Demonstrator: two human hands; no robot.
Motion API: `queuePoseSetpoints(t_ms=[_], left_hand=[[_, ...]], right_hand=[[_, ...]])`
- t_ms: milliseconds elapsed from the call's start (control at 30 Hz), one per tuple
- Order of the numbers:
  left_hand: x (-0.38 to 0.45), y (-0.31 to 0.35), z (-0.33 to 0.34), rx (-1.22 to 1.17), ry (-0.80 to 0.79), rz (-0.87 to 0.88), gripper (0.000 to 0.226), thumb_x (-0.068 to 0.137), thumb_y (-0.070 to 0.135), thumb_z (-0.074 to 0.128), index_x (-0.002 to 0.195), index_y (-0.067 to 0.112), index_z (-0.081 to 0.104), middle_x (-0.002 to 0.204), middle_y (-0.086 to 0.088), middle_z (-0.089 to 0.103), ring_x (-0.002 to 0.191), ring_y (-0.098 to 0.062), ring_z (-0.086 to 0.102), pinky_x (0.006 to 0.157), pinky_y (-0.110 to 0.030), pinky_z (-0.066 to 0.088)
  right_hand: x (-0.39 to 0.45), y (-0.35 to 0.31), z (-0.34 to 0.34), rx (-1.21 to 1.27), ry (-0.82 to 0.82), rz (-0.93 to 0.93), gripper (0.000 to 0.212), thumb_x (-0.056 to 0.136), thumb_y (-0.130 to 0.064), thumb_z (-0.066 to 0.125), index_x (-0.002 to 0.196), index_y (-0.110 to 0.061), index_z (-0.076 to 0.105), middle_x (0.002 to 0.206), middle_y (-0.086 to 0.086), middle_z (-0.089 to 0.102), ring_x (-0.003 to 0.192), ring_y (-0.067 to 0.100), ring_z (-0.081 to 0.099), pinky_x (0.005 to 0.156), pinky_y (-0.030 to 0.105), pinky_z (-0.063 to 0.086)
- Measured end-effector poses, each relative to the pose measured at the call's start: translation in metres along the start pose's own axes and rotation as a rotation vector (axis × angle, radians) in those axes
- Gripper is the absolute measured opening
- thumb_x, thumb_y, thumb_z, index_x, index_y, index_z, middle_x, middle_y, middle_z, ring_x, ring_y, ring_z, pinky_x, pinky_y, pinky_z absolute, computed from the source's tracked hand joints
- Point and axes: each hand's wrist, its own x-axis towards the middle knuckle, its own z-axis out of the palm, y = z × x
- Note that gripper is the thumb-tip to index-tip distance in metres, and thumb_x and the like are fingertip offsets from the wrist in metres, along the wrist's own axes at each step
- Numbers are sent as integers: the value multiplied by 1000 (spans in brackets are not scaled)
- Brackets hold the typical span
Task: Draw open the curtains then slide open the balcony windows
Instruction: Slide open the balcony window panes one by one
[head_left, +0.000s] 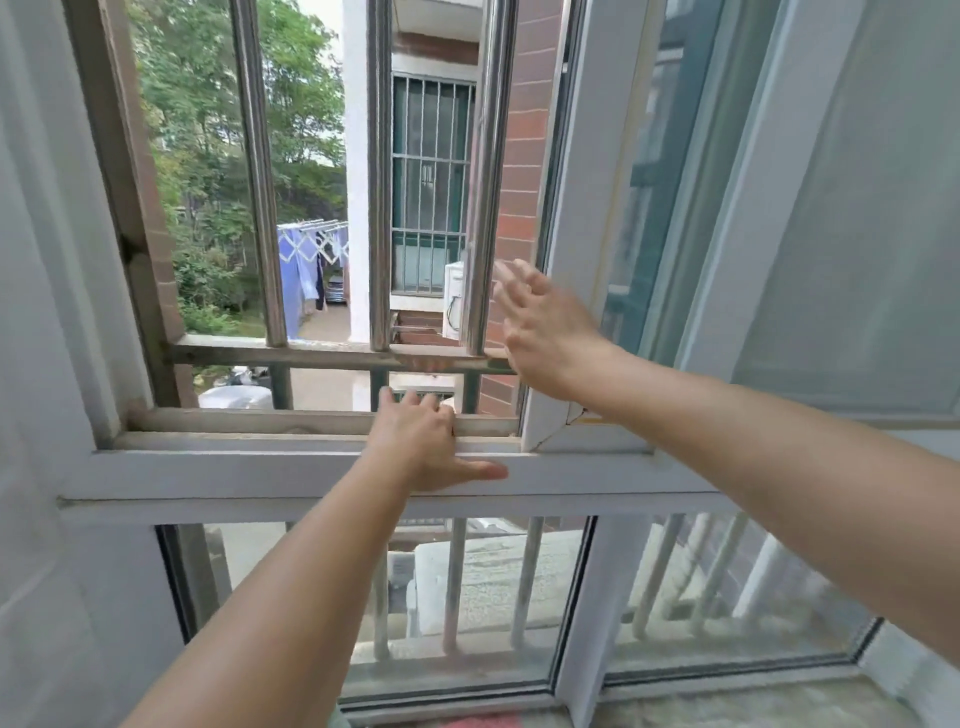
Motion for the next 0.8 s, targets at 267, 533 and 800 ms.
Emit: queuePoseSetpoints(t_ms=[267, 533, 800], left_hand=[[8, -10, 15, -226, 68, -19, 132, 43, 103, 23, 138, 15, 44, 139, -9, 48, 129, -27, 44, 109, -43, 36], [7, -11, 18, -248, 84, -4, 133, 42, 104, 26, 137, 14, 46, 140, -13, 48, 128, -31, 44, 109, -47, 36], [5, -10, 17, -221, 55, 2, 133, 46, 102, 25, 142, 12, 40, 149, -16, 38, 135, -32, 38, 113, -49, 32]], right_hand=[[18, -22, -17, -98, -396, -227, 49, 100, -23, 38, 148, -12, 30, 143, 12, 46, 135, 32, 38, 107, 21, 33], [6, -19, -1, -191, -493, -79, 34, 99, -34, 37, 113, -22, 67, 116, 0, 67, 121, 27, 53, 115, 52, 18], [-23, 4, 34, -157, -544, 18, 41, 98, -37, 33, 123, -23, 62, 129, 6, 61, 128, 30, 47, 117, 52, 15]])
